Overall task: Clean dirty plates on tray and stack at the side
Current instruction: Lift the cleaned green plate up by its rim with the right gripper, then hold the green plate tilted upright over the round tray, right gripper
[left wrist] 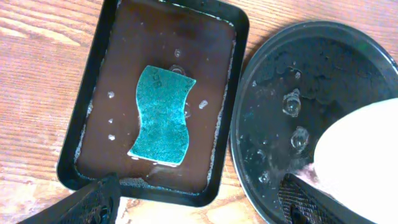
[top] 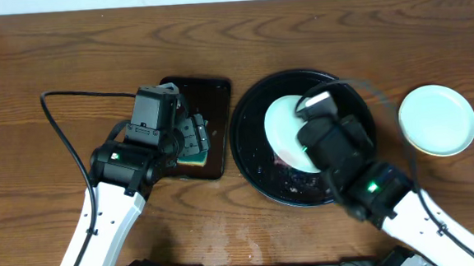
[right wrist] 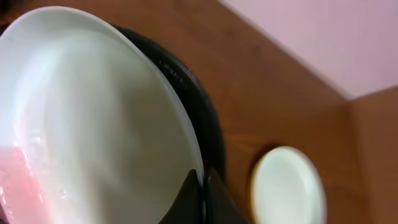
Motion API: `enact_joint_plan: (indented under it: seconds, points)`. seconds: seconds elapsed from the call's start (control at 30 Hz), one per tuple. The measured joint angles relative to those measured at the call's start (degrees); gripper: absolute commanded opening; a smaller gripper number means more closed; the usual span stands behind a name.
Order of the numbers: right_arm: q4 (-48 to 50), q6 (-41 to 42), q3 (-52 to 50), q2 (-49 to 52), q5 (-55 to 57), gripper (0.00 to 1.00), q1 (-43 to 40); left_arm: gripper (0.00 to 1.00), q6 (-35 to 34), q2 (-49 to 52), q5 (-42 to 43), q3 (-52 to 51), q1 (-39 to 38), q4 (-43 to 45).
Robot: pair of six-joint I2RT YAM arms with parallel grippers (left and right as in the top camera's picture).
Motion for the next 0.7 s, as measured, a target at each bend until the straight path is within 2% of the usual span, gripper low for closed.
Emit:
enact_joint_plan:
  seconds: [0.3,0.7]
  points:
    - [0.02,-4.63,0.0,0.0,17.27,0.01,12.57,0.82,0.0,0.0,0.02,0.0,0.0,0.0]
    - [0.28,-7.78,0.0,-0.02,31.56,0.01,20.96,0.82,0.0,0.0,0.17,0.0,0.0,0.0]
